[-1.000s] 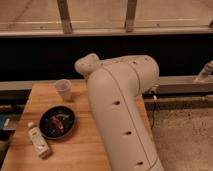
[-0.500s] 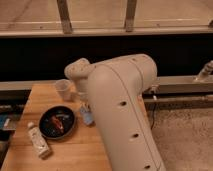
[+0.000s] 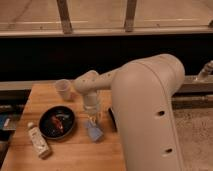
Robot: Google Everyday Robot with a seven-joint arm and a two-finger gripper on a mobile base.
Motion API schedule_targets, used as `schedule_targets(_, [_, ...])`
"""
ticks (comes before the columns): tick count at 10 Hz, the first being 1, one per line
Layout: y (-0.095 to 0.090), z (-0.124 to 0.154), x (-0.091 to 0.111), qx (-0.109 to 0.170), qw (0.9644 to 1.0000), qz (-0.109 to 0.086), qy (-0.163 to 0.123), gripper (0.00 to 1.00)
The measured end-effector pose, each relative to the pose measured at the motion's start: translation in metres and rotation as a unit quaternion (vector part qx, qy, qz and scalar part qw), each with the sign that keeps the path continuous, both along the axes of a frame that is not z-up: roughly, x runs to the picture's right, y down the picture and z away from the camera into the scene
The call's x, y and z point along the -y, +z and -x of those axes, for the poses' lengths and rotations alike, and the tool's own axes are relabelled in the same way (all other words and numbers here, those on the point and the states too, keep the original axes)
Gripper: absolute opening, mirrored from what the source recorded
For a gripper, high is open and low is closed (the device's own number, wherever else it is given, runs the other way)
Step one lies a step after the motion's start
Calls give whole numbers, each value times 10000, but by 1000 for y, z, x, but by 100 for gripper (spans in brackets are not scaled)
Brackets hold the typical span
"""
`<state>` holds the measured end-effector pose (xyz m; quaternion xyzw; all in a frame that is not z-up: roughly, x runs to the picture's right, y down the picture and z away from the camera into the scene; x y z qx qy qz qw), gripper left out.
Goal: Wipe the white sponge on the table
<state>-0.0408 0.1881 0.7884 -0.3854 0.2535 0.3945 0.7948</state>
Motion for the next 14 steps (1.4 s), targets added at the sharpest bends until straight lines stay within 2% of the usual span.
schedule_targets(2, [8, -17, 7, -255, 9996, -78, 108, 0])
schedule_targets(4, [29, -37, 31, -502, 9983, -142, 269, 0])
schedule_targets(5, [46, -49, 50, -647, 9972, -209, 323, 0])
schedule_targets(6, [56, -52, 62, -726, 9965, -259, 327, 0])
schedule_targets(8, [78, -43, 88, -838, 9955, -370, 260, 0])
schedule_targets(9, [87, -29, 97, -829, 9956, -409, 179, 0])
schedule_targets(12, [92, 0, 93, -654, 9971, -379, -14, 0])
schedule_targets(14, [76, 27, 73, -343, 9987, -300, -217, 0])
